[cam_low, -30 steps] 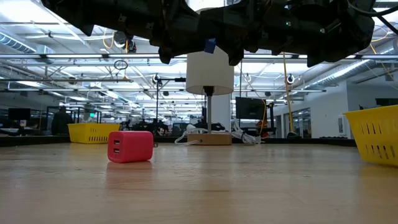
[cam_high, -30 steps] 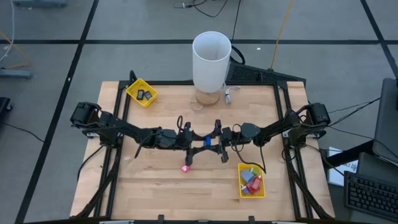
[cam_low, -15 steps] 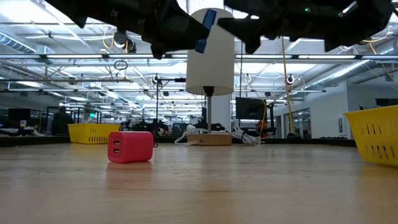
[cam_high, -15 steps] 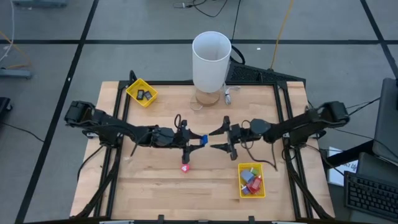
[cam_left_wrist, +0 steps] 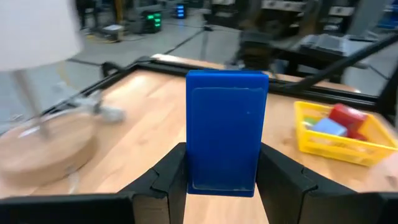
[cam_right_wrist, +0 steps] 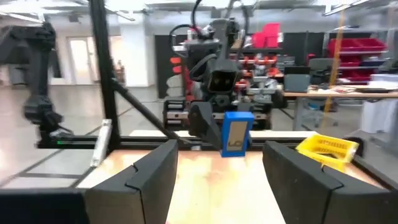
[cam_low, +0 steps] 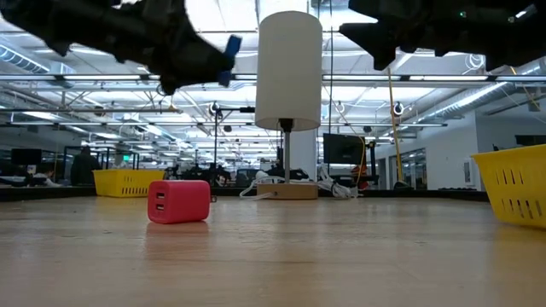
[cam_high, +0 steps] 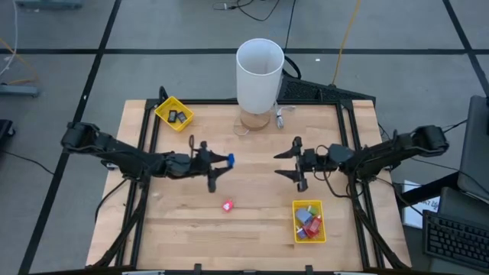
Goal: Pick & Place Office items
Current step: Put the blue digital timer into the top yellow bin
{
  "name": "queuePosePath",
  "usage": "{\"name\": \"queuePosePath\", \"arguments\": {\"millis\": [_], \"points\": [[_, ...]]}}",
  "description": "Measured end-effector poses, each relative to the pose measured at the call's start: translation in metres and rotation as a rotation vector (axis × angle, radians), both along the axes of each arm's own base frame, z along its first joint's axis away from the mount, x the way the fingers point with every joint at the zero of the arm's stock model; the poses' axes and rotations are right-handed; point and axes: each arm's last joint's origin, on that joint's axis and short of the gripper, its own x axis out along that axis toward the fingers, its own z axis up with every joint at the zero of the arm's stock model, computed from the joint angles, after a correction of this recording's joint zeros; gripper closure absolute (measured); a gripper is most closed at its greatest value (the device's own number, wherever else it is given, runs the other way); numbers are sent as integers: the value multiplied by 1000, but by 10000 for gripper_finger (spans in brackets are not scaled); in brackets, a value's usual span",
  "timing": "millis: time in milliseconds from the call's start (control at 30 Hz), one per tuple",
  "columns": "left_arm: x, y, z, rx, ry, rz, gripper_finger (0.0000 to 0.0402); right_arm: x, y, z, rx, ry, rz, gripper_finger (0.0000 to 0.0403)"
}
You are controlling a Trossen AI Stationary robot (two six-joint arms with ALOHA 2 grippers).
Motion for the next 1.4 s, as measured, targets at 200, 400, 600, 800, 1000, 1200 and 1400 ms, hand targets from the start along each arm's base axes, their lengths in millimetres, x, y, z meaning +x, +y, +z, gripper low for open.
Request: {"name": "queuePosePath", "arguments": {"millis": [200, 400, 600, 800, 1000, 1200, 1400], "points": [[-34, 9, -13, -14, -13, 120, 251, -4, -2, -2, -2, 0, -55, 181], [-71, 20, -32, -49, -43, 256, 251, -4, -2, -3, -6, 7, -56, 182], [-95, 34, -44, -62, -100, 475, 251, -4, -2, -4, 0, 12, -56, 182], [-102, 55, -40, -48, -146, 704, 251, -4, -3, -4, 0, 13, -57, 184], [-110, 85, -41, -112, -207, 905, 246, -4, -5, -5, -3, 26, -68, 188], [-123, 111, -47, -170, -221, 1097, 248, -3, -7, -7, -4, 48, -79, 187], [-133, 134, -50, -284, -97, 1147, 248, -3, -8, -7, -8, 49, -81, 189]]}}
